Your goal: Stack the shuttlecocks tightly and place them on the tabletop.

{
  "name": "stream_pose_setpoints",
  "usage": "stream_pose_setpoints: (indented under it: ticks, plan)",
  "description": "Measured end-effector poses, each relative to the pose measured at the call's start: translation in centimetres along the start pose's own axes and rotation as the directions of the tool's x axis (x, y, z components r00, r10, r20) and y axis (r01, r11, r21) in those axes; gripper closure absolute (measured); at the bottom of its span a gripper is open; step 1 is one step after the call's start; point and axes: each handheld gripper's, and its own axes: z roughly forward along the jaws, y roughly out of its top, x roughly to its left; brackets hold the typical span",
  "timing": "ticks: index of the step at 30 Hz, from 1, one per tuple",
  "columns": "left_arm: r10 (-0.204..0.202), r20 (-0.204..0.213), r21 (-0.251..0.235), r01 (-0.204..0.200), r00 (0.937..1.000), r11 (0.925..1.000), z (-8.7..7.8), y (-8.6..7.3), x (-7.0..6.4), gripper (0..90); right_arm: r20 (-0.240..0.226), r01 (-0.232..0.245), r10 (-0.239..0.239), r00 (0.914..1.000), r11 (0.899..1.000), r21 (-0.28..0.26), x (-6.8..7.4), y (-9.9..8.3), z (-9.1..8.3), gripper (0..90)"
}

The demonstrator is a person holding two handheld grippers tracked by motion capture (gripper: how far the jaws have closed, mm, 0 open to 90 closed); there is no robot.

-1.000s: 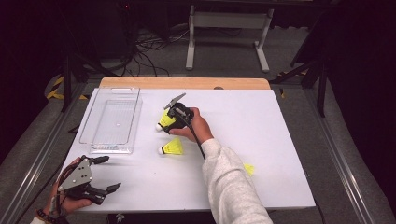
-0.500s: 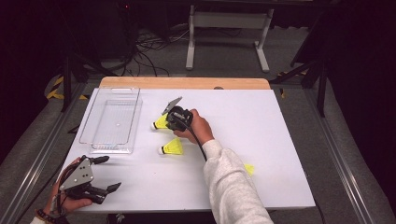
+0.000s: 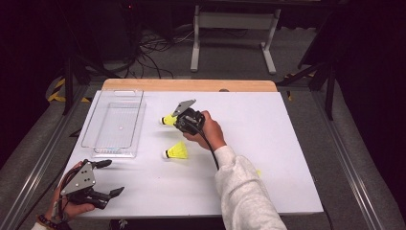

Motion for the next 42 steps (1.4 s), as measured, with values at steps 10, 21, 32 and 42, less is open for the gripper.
stream_pose_setpoints:
  ticks: [10,21,32,42]
  plan:
    - [0.004,-0.002,-0.001,-0.004,1.0,1.0,0.0,0.1,-0.1,6.7,0.06,-0.019,0.021,0.998,0.999,-0.032,0.7,-1.7,-4.6,90.0]
    - [0.0,0.007,-0.01,0.0,1.0,0.9999,0.0,0.1,-0.1,6.5,0.076,-0.04,0.043,0.9962,0.998,-0.041,2.3,-4.8,-8.0,90.0]
    - [-0.007,0.013,-0.018,0.007,0.9999,0.9998,-0.1,0.1,-0.1,6.0,0.051,-0.051,0.053,0.9973,0.998,-0.028,3.9,-7.5,-9.0,90.0]
    - [-0.006,0.011,-0.017,0.006,0.9999,0.9998,-0.2,0.1,-0.1,6.0,0.016,-0.043,0.042,0.999,0.999,0.009,4.9,-8.6,-7.9,90.0]
